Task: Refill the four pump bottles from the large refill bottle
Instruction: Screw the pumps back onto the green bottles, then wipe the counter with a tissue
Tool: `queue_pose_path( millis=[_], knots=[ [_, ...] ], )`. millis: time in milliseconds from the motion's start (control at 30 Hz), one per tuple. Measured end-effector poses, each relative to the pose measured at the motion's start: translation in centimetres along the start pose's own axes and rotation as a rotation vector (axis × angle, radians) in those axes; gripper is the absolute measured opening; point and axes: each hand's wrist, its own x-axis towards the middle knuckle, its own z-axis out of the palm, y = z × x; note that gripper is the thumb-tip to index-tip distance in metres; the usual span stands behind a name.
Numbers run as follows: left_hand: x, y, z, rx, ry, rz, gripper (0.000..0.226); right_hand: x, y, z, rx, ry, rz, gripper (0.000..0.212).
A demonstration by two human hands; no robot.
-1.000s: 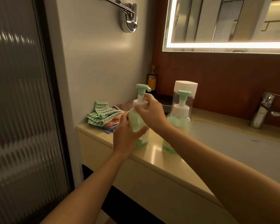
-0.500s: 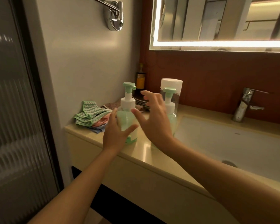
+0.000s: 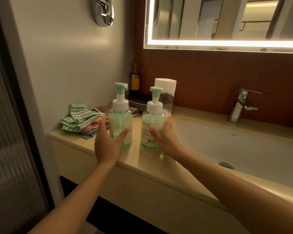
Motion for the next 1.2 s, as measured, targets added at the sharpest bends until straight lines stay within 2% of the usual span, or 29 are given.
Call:
queue_pose_path(
  millis=[300,367,433,500,733,900,1067,1200],
  knots=[
    [1.7,-0.3,0.5,0.019,-0.033,-0.003,0.076,4.7,-0.3,3.7,-0.064,0.016,0.020,0.085],
    [1.8,-0.1,0.2,0.047,0.026,0.017,0.080,4.7,-0.4,3.5,-0.066,0.015,0.038,0.089],
    [1.4,0.6,-0.2,0.048,0.113,0.153,0.067,4.0,-0.5,2.6,-0.095,0.016,0.032,0.090],
    [0.3,2.4,-0.1,0.011,0.113,0.279,0.049,2.8,-0.4,0.6,-0.152,0.034,0.019,0.085],
    [-6.2,12.0,8.1,-0.215,-0.176,0.343,0.029,-5.7,-0.6,-10.8,-0.138,0.181,0.068,0.076],
    [-14.2,18.3,15.0,-0.337,-0.356,0.307,0.026,-14.6,1.4,-20.9,-0.288,0.391,0.154,0.064],
    [-23.1,24.1,19.8,-0.473,-0.581,0.265,0.021,-24.4,2.9,-28.2,-0.426,0.606,0.126,0.037],
    [-29.5,28.0,22.5,-0.468,-0.863,0.273,0.036,-31.7,4.5,-34.6,-0.532,0.830,0.148,0.010]
  ],
)
